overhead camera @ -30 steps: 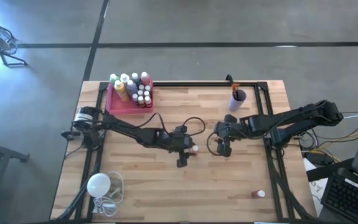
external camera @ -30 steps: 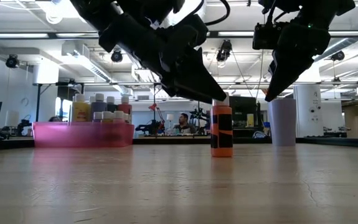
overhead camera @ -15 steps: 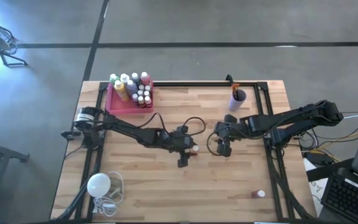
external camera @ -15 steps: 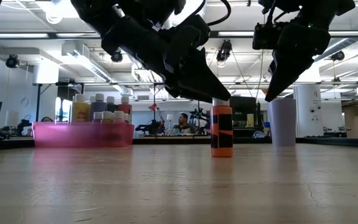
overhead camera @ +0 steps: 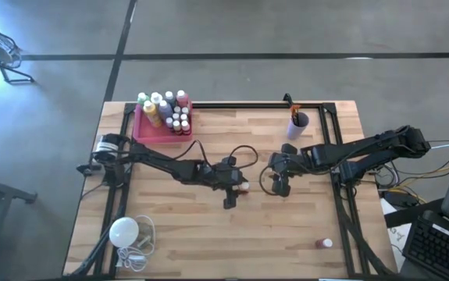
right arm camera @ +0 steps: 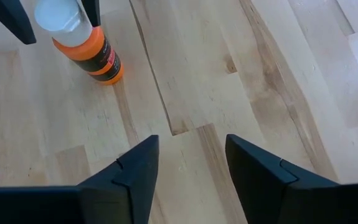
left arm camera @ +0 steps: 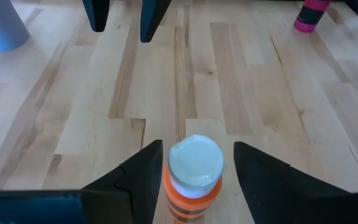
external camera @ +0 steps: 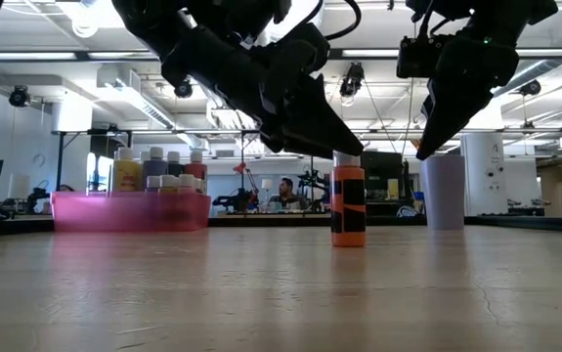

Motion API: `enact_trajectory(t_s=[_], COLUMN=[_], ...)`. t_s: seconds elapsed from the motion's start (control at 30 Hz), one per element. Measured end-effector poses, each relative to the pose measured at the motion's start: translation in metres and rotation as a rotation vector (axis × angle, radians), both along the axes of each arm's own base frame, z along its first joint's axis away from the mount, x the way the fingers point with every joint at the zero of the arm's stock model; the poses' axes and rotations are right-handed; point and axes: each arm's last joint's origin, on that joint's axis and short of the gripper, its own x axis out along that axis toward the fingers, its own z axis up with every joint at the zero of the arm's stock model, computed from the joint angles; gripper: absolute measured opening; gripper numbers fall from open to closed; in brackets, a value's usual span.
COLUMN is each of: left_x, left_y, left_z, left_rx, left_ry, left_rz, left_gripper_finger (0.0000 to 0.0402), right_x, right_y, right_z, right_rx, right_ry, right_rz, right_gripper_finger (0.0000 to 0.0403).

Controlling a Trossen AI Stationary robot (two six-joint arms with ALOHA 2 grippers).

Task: Pick & Place Paint Supplies
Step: Put the small orange paint bottle into the pink bin

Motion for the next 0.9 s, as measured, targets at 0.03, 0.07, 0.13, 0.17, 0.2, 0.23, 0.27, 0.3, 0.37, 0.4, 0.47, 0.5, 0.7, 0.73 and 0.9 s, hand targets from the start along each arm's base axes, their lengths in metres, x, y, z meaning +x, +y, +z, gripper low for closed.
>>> enact_trajectory(t_s=[0.03,0.07,0.13,0.17,0.2,0.23,0.27,0.3,0.37,0.4,0.47,0.5,0.7,0.73,0.9], left_x=[0.0001,0.0,-0.0002,-0.0002,-0.0003,-0.0005,-0.0006,-0.0008,-0.0009,-0.0008,-0.0007,-0.0007,-0.0007,-0.0007,0.0002], left_y=[0.0001,0.0001,0.0004,0.0005,0.0005,0.0007,0.0011,0.0014,0.0022,0.0028,0.0031,0.0035,0.0042,0.0046,0.0055], left_z=[0.0002,0.0,-0.0004,-0.0005,-0.0007,-0.0009,-0.0013,-0.0017,-0.0021,-0.0021,-0.002,-0.0021,-0.0021,-0.0022,-0.0056], left_rx=[0.0,0.0,0.0,0.0,-0.001,-0.001,-0.001,-0.001,0.0,0.0,-0.001,-0.001,-0.002,-0.002,-0.003], left_ry=[-0.002,-0.002,0.0,0.0,0.001,0.001,0.002,0.004,0.008,0.007,0.006,0.006,0.006,0.007,0.015], left_rz=[0.0,0.0,0.001,0.001,0.002,0.002,0.003,0.003,0.006,0.007,0.008,0.009,0.011,0.012,0.012], left_gripper_finger=[0.0201,0.02,0.0197,0.0196,0.0195,0.0194,0.0193,0.0193,0.0193,0.0193,0.0192,0.0191,0.0172,0.0166,0.0129], right_x=[0.0,0.0,0.0,0.0,0.0,0.0,0.0,0.0,0.0,0.0,0.0,0.0,0.0,0.0,-0.0001], right_y=[0.0,0.0,0.0,0.0,0.0,0.0,0.0,0.0,0.0,0.0,0.0,0.0,0.0,0.0,0.0], right_z=[0.0,0.0,0.0,0.0,0.0,0.0,0.0,0.0,0.0,0.0,0.0,0.0,0.0,0.0,-0.0001], right_rx=[0.0,0.0,0.0,0.0,0.0,0.0,0.0,0.0,0.0,0.0,0.0,0.0,-0.004,-0.005,-0.007], right_ry=[0.0,0.0,0.0,0.0,0.0,0.0,0.0,0.0,0.0,0.0,0.0,0.0,0.001,0.001,0.003], right_rz=[0.0,0.0,0.0,0.0,0.0,0.001,0.0,0.0,0.0,0.001,0.0,0.0,0.007,0.009,0.013], right_gripper_finger=[0.0178,0.0176,0.0172,0.0171,0.017,0.017,0.0169,0.0169,0.0169,0.0169,0.0169,0.0169,0.0169,0.0169,0.0169])
